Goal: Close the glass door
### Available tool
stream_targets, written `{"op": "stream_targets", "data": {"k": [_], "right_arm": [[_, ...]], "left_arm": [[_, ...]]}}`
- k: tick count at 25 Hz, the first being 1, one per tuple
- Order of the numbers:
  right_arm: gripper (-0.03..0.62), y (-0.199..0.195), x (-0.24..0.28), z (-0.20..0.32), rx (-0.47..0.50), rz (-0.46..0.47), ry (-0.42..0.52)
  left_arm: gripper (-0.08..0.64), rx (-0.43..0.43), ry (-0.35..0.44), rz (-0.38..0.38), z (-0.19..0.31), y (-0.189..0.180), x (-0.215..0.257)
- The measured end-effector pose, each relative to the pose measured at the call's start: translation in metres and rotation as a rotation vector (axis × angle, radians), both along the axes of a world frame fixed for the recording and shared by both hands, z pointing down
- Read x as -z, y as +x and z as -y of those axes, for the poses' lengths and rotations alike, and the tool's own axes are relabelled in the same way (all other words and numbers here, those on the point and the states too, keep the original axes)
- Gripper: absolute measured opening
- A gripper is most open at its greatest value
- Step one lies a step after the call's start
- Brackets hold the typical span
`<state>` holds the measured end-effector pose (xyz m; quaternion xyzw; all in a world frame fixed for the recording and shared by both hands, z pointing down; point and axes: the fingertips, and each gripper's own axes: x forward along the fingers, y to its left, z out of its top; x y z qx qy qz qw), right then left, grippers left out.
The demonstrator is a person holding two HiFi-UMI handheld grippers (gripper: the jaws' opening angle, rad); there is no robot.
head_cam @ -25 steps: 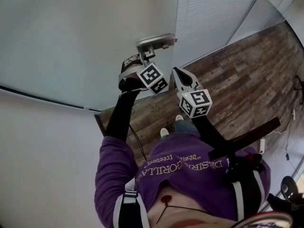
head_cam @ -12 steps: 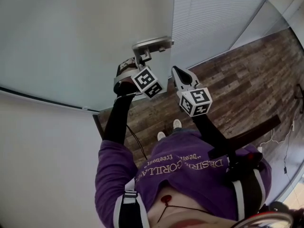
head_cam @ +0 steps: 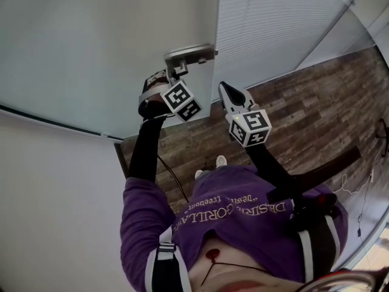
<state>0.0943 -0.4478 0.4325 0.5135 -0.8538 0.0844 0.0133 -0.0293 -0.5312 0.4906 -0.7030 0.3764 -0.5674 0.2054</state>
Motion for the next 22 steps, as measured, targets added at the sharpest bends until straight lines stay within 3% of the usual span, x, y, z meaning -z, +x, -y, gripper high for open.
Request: {"op": "stream_targets", "data": {"k": [7,22], "right_arm": [[-0.009,0.004,0.001,-0.002,0.028,0.009,0.005],[-0.009,-0.013,-0.006,0.017,0.012,0.023,-0.020]], "left_arm": [[0.100,0.067,-0.019,-0.072,0.006,-0.001,0.001],[0.101,0.046,-0.011,-0.051,0.020,0.000,0.000]]}}
